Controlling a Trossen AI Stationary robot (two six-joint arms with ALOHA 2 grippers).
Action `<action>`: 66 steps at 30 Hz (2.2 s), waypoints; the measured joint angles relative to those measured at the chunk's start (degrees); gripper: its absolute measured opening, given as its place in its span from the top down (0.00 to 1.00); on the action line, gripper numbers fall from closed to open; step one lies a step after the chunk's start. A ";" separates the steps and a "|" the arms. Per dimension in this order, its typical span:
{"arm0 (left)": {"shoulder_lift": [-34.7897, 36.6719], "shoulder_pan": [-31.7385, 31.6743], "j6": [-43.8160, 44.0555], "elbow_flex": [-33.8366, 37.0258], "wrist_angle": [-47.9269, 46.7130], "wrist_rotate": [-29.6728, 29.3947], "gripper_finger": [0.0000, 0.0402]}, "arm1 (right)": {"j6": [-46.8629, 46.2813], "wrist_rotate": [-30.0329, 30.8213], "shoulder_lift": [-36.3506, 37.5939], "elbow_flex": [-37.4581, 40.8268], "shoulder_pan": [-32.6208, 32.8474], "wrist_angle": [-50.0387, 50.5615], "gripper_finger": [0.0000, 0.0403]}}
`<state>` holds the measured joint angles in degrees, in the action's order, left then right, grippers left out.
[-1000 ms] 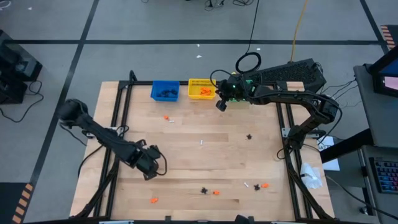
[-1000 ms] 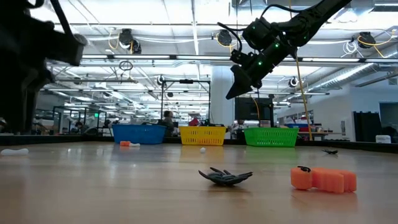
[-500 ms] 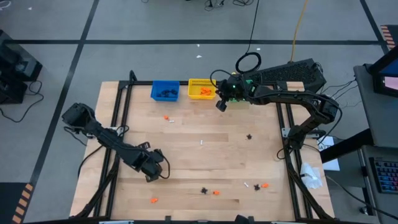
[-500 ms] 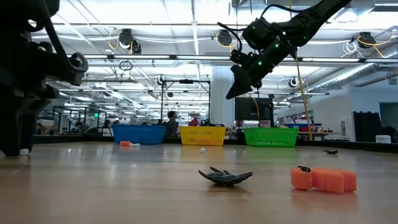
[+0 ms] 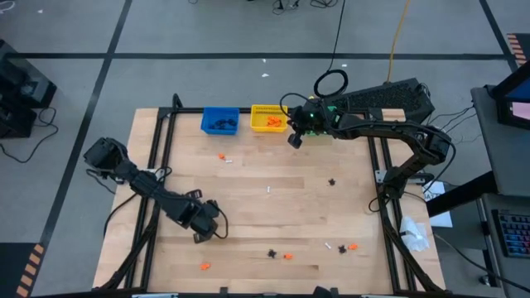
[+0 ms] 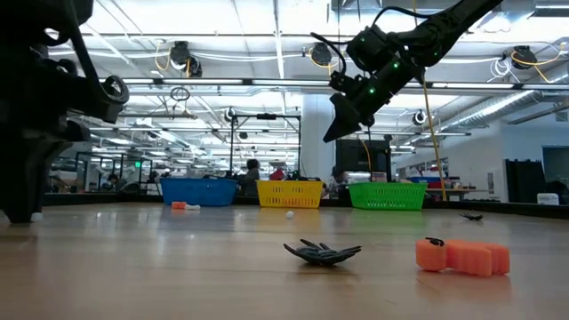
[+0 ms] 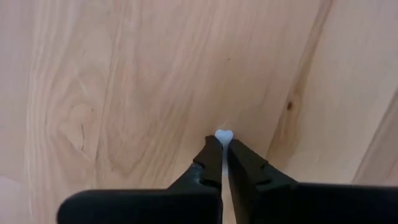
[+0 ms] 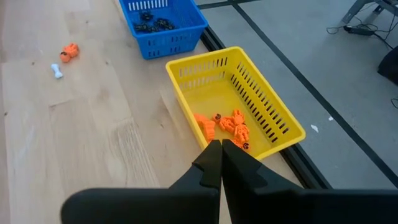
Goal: Sort Halloween decoration
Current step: Put the white bone toy into the green bin
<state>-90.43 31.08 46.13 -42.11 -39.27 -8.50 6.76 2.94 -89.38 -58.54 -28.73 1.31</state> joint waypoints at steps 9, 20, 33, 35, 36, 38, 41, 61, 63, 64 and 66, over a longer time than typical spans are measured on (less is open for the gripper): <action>2.93 -6.67 -8.07 -0.04 5.31 -2.53 1.00 | 3.05 -0.19 0.90 -0.02 1.87 1.69 1.00; 3.41 -18.06 -19.14 3.42 31.79 -3.81 1.00 | 4.59 -0.09 17.05 14.22 0.50 -4.23 1.00; -1.73 -32.77 -27.64 2.49 64.15 -2.16 1.00 | 1.88 1.73 41.47 26.08 -0.52 -3.86 1.00; -3.86 -34.27 -29.00 0.48 66.41 -1.17 1.00 | 1.51 3.25 42.79 26.27 -0.54 -3.43 1.00; -5.10 -34.74 -29.88 -0.95 67.03 -0.70 1.00 | 1.33 3.36 43.15 26.27 -0.55 -3.06 1.00; -7.82 -35.42 -31.49 -4.13 67.44 0.24 1.00 | 1.25 3.44 43.43 26.32 -0.56 -2.76 1.00; -12.22 -36.20 -34.85 -9.86 67.40 0.89 1.00 | 1.25 3.37 43.43 26.32 -0.55 -2.76 1.00; -39.43 -46.61 -36.89 -47.09 62.87 2.71 1.00 | 1.57 3.38 43.43 26.32 -0.55 -3.27 1.00; -41.99 -48.24 -36.15 -51.26 59.41 4.00 1.00 | 1.60 3.39 43.43 26.32 -0.55 -3.27 1.00; -43.16 -48.91 -36.10 -53.11 58.24 4.57 1.00 | 1.62 3.41 43.43 26.32 -0.55 -3.27 1.00; -45.36 -49.90 -36.09 -56.63 56.52 5.05 1.00 | 1.64 3.41 43.43 26.32 -0.55 -3.27 1.00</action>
<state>-135.79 -18.82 10.04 -98.73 17.25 -3.45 8.40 6.35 -45.95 -32.23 -29.28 -1.96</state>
